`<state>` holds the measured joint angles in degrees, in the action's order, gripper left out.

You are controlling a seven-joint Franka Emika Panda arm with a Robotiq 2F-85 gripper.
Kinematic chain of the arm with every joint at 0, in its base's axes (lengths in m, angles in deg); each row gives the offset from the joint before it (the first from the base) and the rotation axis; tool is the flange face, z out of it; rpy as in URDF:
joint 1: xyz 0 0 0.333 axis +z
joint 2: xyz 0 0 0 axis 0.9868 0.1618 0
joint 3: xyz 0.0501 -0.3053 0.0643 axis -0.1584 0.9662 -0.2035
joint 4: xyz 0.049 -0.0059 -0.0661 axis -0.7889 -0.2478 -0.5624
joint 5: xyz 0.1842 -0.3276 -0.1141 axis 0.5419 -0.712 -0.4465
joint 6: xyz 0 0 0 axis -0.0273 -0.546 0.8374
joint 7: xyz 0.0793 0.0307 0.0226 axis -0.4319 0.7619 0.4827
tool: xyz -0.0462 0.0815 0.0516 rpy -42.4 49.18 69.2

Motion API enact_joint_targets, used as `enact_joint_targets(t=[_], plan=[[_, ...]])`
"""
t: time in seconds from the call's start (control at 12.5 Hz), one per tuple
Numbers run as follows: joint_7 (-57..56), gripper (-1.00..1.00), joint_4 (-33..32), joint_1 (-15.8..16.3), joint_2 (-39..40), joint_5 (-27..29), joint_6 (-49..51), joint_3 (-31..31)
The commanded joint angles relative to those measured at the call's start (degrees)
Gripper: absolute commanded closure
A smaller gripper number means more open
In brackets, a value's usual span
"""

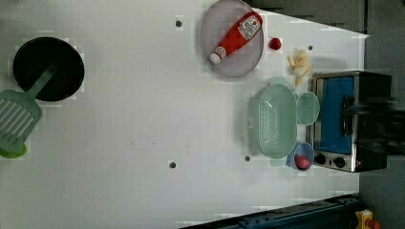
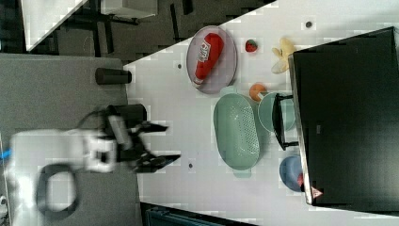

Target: Drag strainer right to left.

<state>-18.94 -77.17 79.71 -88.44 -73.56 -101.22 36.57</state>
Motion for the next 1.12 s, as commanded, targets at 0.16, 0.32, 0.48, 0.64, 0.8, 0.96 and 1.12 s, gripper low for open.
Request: enact_joint_targets(t=[0.16, 0.32, 0.48, 0.64, 0.8, 0.96, 1.12], plan=[[17.95, -1.0, -6.43, -0.73, 5.98, -0.84, -10.42, -1.91], [23.93, -1.0, -9.32, -0.52, 9.3, -0.84, -16.86, -2.15], [28.2, -1.0, -12.62, -0.33, 12.44, -0.84, -24.48, -2.39], [28.51, -1.0, -16.13, -0.24, 15.59, -0.83, -32.12, -2.72], [28.53, -1.0, -18.34, -0.01, 19.42, -0.75, -38.88, -2.81], [28.52, -1.0, -17.67, 0.4, 24.44, -0.75, -43.39, -3.1], [29.5, -1.0, -16.76, 0.87, 28.47, -0.48, -46.87, -3.96]])
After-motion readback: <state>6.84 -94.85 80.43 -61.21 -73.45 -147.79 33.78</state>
